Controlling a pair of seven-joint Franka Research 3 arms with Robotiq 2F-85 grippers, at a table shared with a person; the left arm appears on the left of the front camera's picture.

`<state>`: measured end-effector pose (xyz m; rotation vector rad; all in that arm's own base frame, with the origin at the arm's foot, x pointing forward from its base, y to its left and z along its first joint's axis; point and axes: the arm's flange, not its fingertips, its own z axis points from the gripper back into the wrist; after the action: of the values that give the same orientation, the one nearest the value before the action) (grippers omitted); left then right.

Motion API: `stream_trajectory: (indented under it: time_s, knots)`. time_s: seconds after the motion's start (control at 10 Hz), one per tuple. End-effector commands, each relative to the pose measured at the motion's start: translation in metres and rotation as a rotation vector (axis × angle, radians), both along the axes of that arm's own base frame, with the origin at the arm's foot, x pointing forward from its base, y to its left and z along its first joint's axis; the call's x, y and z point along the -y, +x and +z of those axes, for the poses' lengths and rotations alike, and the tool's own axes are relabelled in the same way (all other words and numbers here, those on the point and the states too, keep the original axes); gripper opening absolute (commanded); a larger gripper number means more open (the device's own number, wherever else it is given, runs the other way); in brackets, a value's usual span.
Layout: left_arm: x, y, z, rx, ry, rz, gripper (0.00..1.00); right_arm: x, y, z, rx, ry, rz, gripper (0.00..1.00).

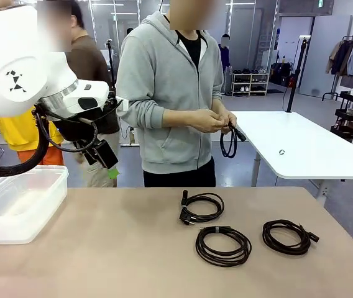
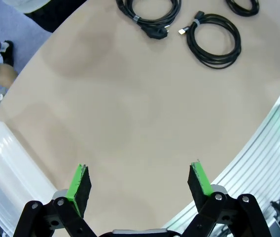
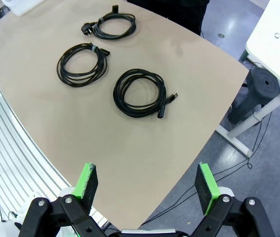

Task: Organize and store the cables.
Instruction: Place the Power Cable into the Organizing box.

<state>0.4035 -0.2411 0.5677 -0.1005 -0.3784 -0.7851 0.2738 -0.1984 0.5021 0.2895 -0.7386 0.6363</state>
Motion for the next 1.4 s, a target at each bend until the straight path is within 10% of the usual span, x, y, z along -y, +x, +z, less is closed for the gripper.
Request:
stream_trajectory:
  time_s: [0.0, 0.7, 1.3]
  knots:
    - [0.056, 0.022, -0.014, -0.059, -0.008, 0.087, 1.00, 0.001, -0.002, 0.000, 0.010, 0.001, 0.017, 1.00]
    - [0.190, 0.153, -0.087, -0.337, -0.053, 0.538, 1.00, 0.001, -0.002, 0.000, 0.010, 0.001, 0.017, 1.00]
    - [0.230, 0.215, -0.153, -0.303, -0.024, 0.980, 1.00, 0.001, -0.002, 0.000, 0.010, 0.001, 0.017, 1.00]
